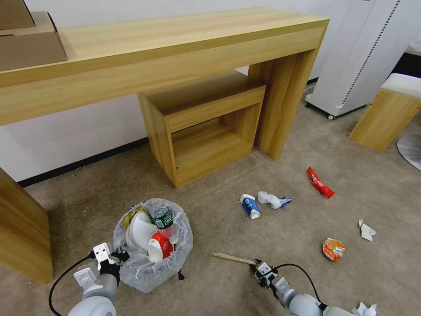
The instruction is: Pick up the trash bin and place the garbage on the floor into it.
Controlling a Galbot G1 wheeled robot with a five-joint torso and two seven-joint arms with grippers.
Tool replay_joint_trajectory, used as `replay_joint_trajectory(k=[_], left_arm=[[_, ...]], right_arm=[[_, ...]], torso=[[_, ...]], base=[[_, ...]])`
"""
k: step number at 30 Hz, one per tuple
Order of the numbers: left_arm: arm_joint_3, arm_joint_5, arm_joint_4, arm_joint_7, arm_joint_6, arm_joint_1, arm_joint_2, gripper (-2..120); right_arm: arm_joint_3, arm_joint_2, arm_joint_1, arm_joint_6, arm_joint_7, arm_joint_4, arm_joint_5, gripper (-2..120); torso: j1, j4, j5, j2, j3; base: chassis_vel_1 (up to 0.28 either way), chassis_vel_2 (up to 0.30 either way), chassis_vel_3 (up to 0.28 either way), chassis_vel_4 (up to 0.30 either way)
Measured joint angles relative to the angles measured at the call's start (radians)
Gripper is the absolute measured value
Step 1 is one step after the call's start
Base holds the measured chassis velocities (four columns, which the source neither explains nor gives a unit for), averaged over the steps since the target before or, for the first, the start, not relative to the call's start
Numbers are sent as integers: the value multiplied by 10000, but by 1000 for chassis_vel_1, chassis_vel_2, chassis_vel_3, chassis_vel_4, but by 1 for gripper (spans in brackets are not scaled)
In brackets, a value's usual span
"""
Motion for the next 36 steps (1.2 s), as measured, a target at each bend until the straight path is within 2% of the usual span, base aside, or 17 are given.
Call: replay_joint_trajectory(k=[23, 26, 28, 31, 36], left_arm=[[-43, 87, -17, 21, -75, 127, 13, 1], [-33, 108, 4, 34, -90, 128, 3, 1], [-29, 109, 14, 36, -91, 114, 3, 1], [-29, 106, 26, 38, -91, 102, 16, 1], [-33, 97, 79, 42, -97, 75, 54, 1]], right_arm=[[128, 51, 85, -19, 31, -257, 2, 21], [157, 78, 115, -19, 43, -308, 29, 17], [169, 72, 117, -37, 63, -256, 75, 7], [194, 60, 98, -41, 72, -188, 92, 0], [301, 0, 23, -47, 105, 58, 141, 0]], torso=[[0, 1, 1, 0, 0], [0, 1, 1, 0, 0], [0, 1, 1, 0, 0], [0, 1, 0, 0, 0], [0, 1, 1, 0, 0]], base=[[0, 0, 0, 0], [0, 0, 0, 0], [0, 0, 0, 0], [0, 0, 0, 0], [0, 0, 0, 0]])
